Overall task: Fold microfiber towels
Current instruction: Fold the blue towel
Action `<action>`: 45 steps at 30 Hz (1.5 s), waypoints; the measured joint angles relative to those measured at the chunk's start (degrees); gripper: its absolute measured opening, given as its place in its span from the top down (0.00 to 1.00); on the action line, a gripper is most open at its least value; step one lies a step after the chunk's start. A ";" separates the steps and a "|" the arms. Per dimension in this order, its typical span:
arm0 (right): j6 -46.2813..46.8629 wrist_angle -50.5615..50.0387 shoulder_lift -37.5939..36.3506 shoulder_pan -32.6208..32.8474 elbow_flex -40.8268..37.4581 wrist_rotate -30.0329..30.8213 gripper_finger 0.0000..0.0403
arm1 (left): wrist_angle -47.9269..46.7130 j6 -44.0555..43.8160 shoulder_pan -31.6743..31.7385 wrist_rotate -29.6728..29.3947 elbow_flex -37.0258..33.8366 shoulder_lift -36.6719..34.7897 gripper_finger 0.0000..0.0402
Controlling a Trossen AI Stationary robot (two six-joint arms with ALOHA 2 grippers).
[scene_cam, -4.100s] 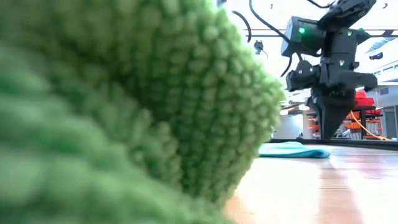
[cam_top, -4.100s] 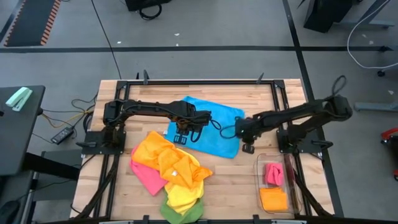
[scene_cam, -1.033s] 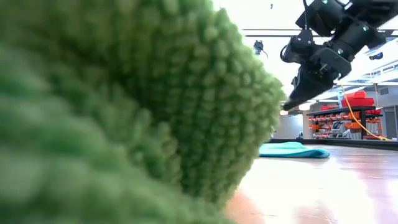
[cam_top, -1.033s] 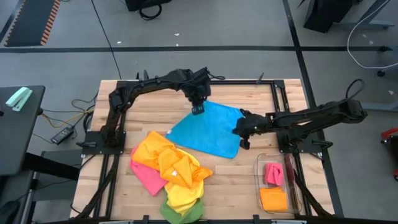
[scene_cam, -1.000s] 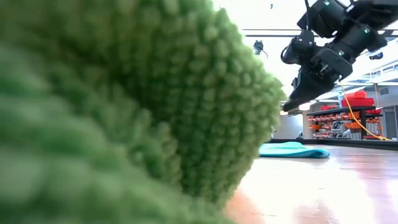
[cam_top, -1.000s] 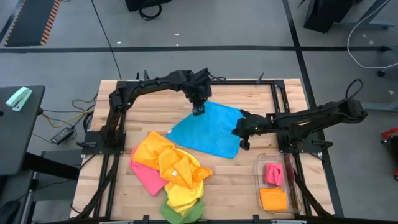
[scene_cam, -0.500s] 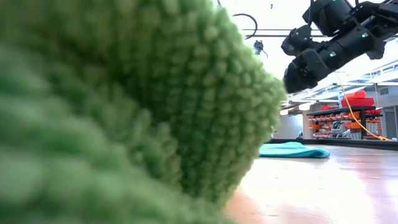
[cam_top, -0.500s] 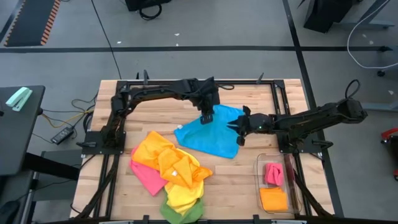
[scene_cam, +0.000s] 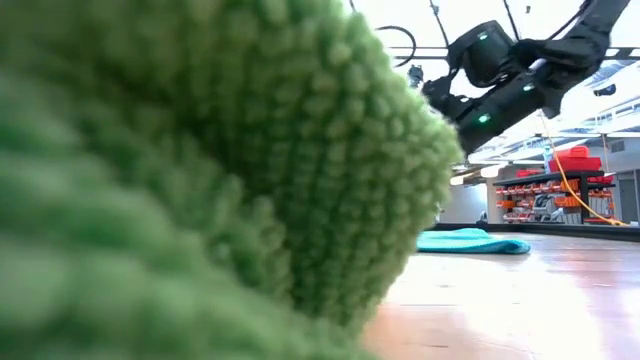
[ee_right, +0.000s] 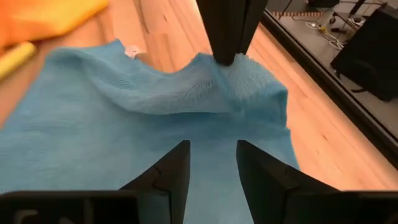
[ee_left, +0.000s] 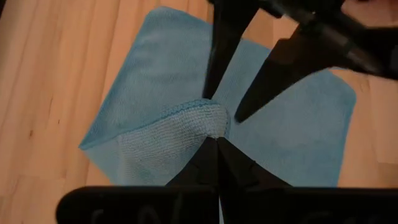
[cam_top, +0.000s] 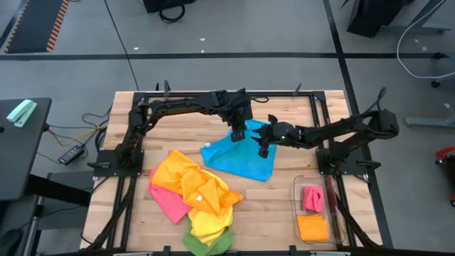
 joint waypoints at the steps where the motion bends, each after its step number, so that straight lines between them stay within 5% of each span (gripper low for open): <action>1: -0.13 0.04 1.00 -0.33 0.85 0.00 0.65 | 0.63 0.14 0.00 0.02 0.04 0.39 1.00; 34: -4.41 -2.03 3.61 -3.65 5.19 -1.73 0.74 | 0.05 2.64 0.33 0.00 -0.73 1.76 0.99; 45: -5.00 -1.97 3.61 -3.63 5.19 -1.75 0.97 | 0.17 2.68 0.31 0.02 -0.71 2.47 0.99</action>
